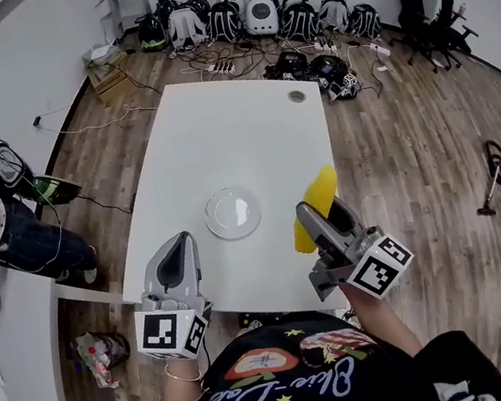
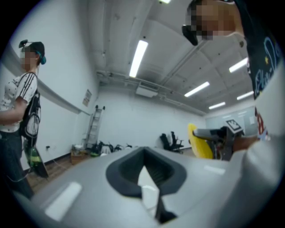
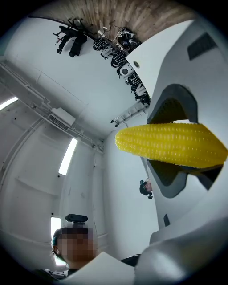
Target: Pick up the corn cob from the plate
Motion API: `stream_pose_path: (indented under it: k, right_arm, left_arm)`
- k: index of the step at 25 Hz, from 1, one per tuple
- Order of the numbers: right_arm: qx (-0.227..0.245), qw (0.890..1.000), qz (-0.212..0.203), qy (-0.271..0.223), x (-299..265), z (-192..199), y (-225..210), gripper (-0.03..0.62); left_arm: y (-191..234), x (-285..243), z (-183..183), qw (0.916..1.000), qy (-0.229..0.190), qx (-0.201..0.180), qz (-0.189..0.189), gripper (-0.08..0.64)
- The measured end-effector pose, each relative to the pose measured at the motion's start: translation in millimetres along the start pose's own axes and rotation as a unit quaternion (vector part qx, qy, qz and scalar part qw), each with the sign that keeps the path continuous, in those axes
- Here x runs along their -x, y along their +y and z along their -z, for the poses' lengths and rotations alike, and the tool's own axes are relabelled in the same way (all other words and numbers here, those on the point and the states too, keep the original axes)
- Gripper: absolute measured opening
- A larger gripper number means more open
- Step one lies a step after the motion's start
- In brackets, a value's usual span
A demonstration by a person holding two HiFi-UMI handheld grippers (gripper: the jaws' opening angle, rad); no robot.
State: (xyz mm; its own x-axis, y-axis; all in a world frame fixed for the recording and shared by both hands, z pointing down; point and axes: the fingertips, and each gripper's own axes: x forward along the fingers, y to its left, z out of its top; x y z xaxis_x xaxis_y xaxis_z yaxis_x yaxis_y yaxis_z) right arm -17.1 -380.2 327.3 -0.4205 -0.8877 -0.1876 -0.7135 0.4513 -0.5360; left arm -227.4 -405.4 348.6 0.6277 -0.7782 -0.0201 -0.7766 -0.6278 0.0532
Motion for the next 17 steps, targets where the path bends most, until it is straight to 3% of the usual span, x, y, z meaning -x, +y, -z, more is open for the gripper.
stream_pose_path:
  k: [8, 17]
  right_arm:
    - [-0.008, 1.000, 0.001, 0.008, -7, 7, -3, 0.259]
    - [-0.002, 1.000, -0.009, 0.015, -15, 15, 3, 0.259]
  left_arm:
    - [11, 6, 2, 0.9997, 0.006, -0.013, -0.021, 0.003]
    - [-11, 10, 2, 0.9968, 0.008, -0.074, 0.029, 0.003]
